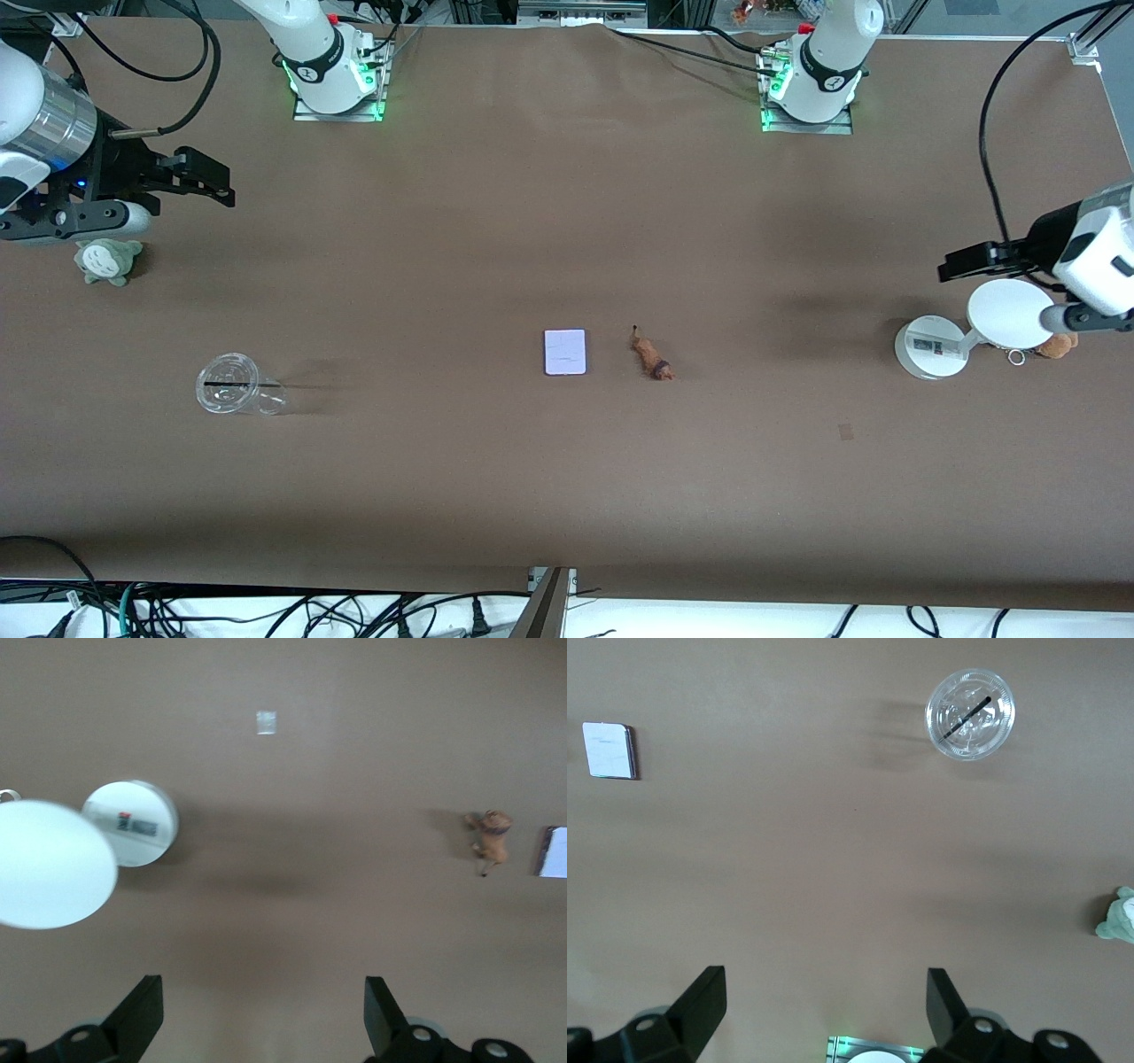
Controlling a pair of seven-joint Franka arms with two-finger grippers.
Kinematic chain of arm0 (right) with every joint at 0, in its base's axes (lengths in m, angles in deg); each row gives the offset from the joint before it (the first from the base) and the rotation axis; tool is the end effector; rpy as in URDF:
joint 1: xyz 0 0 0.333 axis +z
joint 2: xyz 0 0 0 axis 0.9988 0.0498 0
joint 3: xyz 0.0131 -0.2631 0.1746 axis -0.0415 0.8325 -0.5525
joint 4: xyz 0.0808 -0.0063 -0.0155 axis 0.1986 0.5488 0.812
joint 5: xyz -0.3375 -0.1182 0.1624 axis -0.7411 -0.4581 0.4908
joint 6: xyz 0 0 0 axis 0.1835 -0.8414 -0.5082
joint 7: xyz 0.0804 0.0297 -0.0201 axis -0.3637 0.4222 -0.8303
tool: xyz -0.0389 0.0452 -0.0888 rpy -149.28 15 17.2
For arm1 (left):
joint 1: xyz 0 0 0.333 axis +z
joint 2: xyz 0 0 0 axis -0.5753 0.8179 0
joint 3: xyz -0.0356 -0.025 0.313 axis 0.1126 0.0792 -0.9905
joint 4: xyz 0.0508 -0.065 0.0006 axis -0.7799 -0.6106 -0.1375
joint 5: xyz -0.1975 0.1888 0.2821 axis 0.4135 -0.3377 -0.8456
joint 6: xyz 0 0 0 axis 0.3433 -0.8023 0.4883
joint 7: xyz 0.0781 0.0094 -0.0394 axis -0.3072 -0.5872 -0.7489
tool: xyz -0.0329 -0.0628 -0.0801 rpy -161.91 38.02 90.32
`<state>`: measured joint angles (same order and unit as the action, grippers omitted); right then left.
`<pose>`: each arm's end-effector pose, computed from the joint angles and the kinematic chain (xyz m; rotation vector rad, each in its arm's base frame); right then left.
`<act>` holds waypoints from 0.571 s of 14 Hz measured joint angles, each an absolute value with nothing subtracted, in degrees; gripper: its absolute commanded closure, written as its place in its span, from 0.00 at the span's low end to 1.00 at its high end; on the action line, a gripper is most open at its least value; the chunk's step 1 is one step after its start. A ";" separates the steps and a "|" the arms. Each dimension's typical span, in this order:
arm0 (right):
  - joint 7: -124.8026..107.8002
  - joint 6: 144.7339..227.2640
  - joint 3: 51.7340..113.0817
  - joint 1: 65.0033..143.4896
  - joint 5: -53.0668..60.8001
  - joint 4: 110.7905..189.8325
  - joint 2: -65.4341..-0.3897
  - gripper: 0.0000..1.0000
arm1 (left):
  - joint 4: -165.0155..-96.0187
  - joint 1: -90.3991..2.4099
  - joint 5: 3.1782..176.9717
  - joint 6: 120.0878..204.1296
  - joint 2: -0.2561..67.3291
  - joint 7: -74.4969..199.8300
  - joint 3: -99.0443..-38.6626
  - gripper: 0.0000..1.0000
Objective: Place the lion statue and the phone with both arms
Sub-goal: 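Reach the left gripper over the small brown lion statue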
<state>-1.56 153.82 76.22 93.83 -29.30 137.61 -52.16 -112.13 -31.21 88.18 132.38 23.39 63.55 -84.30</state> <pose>0.5588 0.0802 0.6053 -3.0750 -0.1537 0.2008 0.6241 0.0023 0.5345 2.9949 0.1822 -0.2556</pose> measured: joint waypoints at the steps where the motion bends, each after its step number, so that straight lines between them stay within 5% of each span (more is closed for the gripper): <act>1: -1.56 153.82 76.22 93.84 -29.29 137.61 -52.15 0.00 | -112.14 -31.61 89.56 134.78 24.49 62.80 -84.17 0.00; 8: -1.56 153.81 76.22 93.90 -29.28 137.64 -52.02 0.00 | -112.15 -45.87 90.40 151.13 33.84 43.99 -83.86 0.00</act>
<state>-1.56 153.81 76.22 93.90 -29.28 137.64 -52.02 -112.15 -45.87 90.40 151.13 33.84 43.99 -83.86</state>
